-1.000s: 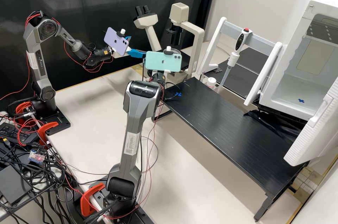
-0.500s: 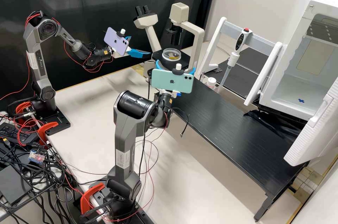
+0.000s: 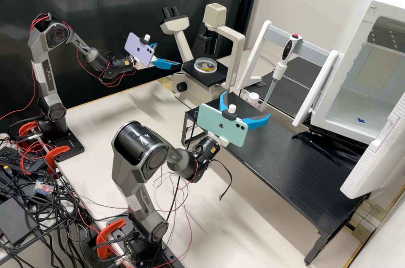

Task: Move the petri dish to the microscope

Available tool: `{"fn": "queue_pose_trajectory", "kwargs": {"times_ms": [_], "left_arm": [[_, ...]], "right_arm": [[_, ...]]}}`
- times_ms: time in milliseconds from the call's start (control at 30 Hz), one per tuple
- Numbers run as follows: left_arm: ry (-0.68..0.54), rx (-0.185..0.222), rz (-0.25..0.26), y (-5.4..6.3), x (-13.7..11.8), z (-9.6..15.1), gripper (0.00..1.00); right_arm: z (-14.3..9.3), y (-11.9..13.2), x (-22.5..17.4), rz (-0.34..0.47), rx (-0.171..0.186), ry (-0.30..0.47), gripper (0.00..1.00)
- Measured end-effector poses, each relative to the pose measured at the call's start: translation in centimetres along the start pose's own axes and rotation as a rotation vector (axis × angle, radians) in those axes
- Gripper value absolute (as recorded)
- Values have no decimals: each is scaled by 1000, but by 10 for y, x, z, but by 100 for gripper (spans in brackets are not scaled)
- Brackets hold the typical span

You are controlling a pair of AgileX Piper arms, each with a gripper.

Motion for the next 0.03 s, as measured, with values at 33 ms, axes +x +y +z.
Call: {"fn": "queue_pose_trajectory", "kwargs": {"times_ms": [33], "left_arm": [[0,0,0,0,0,0,100]], "right_arm": [[3,2,-2,8,7,-13,100]]}}
